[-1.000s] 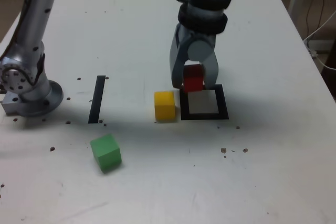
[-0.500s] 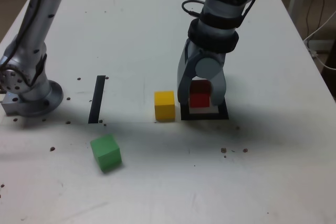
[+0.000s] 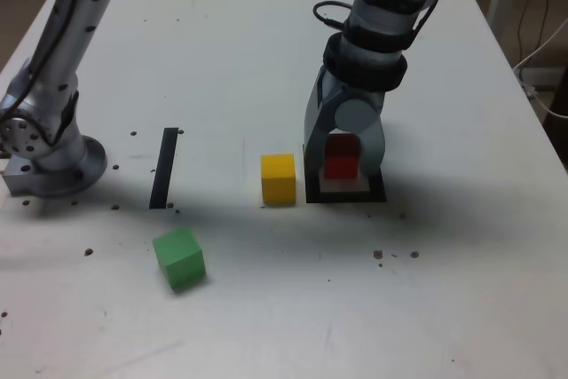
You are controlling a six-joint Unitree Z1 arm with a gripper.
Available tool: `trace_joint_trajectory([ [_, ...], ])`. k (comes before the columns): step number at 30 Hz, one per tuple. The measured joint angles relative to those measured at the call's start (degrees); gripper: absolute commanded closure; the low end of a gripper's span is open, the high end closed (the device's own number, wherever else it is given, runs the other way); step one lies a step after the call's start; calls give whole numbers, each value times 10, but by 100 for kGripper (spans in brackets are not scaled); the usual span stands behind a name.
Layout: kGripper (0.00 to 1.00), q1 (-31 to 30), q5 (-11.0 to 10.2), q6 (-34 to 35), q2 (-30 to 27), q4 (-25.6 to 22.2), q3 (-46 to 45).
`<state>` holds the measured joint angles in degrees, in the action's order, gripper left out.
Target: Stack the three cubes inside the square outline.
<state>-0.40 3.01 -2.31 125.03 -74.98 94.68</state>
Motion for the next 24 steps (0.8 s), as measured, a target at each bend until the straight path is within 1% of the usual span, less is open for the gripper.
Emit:
trace_joint_trajectory([
  [3,72,1,-2,-1,1,0,0],
  [4,69,2,-2,-1,1,0,0],
  [5,64,2,-2,-1,2,0,0],
  [7,47,2,-2,-1,2,1,0],
  [10,18,2,-2,-1,4,3,0],
  [11,10,3,-2,-1,4,4,-1],
  [12,5,3,-2,-1,5,5,-2],
  [13,2,3,-2,-1,5,6,-2],
  [15,1,3,-2,-1,5,9,-3],
  [24,0,3,-2,-1,5,17,-9],
])
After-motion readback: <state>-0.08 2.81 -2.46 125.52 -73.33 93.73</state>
